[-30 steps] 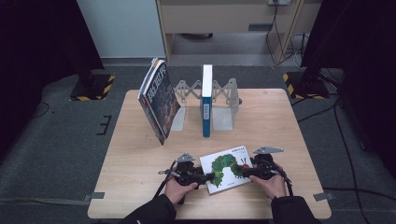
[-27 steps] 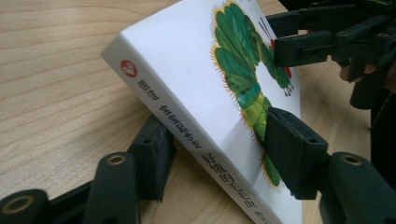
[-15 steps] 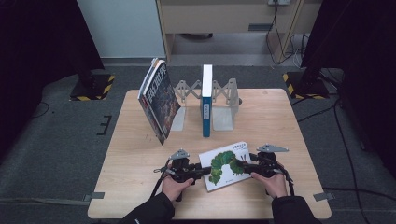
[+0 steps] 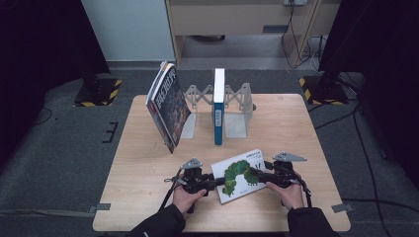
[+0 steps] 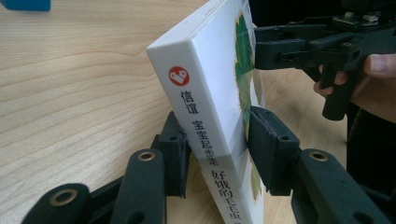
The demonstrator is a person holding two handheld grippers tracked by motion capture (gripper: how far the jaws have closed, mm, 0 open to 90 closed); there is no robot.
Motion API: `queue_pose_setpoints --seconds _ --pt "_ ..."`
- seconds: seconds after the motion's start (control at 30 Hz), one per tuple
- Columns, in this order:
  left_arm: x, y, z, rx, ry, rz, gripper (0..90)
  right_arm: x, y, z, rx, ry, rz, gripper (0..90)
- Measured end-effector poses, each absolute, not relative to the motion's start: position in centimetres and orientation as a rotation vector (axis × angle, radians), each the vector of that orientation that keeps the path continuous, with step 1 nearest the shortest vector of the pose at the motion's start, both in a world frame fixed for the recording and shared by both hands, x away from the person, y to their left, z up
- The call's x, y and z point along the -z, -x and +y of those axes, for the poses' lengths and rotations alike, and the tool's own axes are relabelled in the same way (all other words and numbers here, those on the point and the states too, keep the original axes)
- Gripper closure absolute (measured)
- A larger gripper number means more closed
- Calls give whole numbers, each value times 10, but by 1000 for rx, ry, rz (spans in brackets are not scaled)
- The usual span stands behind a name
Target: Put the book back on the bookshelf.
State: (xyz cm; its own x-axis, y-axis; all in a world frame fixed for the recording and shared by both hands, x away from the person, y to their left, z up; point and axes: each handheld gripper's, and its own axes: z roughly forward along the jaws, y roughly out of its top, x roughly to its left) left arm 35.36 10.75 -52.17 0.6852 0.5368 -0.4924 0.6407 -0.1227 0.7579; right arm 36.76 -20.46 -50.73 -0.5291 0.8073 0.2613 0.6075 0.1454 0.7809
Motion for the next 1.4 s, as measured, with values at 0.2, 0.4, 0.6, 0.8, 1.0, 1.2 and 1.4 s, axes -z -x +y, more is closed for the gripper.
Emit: queue_pose_setpoints --seconds 0.2,0.4,0.6,0.8,1.0,1.2,1.4 --pt "508 -354 111 120 -1743 905 677 504 -367 -206 -1375 -1357 2170 359" --pt "501 -354 113 101 -1742 878 703 503 -367 -206 -1413 -1353 2158 364" --pt "504 -353 109 74 -1788 876 668 505 -366 -204 -1372 -1342 2186 378" --pt "512 -347 96 89 -1854 844 662 505 -365 -201 -1380 -1322 2200 402" --pt "509 -345 95 121 -1849 847 704 504 -365 -202 -1387 -1320 2202 403" --pt "496 -346 100 101 -1835 867 743 501 -366 -204 -1389 -1334 2189 317" --pt "483 -348 107 60 -1826 886 744 500 -366 -212 -1312 -1347 2164 254"
